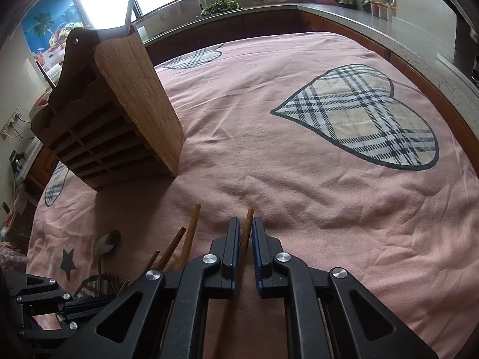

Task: Organize utensils
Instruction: 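Grasp another metal chopstick with the left tool while the right tool grasps a wooden chopstick, then lift both chopsticks and carry them over the wooden caddy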

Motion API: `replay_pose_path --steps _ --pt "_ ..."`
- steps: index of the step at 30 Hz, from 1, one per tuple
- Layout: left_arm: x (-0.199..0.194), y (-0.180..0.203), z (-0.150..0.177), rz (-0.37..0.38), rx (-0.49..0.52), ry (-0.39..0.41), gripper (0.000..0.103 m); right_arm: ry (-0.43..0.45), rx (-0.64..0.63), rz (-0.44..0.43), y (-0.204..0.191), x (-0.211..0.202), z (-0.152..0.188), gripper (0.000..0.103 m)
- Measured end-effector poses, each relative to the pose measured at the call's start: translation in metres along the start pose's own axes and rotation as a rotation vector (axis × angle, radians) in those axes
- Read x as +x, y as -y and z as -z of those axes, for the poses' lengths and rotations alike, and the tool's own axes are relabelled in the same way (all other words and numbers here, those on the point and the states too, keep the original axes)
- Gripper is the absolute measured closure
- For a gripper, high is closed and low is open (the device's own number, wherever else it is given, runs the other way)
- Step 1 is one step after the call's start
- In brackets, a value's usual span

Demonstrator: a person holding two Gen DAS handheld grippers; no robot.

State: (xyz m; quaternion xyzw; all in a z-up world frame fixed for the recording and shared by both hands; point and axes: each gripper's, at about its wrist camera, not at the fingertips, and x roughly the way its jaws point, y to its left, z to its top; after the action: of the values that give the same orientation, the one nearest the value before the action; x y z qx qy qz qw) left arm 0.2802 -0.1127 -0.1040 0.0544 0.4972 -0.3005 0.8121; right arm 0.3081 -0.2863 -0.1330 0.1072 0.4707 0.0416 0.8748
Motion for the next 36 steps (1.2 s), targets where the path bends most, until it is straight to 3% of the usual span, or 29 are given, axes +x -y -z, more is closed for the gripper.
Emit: replay_pose_path --steps 21,36 --pt "-0.115 -0.035 0.022 -0.023 -0.135 0.255 0.099 0.169 -0.022 -0.105 -0.024 -0.100 0.011 0.098" --pt "-0.186 -0.051 0.062 -0.064 -0.221 0.410 0.099 0.275 -0.061 -0.147 -0.046 -0.151 0.021 0.098"
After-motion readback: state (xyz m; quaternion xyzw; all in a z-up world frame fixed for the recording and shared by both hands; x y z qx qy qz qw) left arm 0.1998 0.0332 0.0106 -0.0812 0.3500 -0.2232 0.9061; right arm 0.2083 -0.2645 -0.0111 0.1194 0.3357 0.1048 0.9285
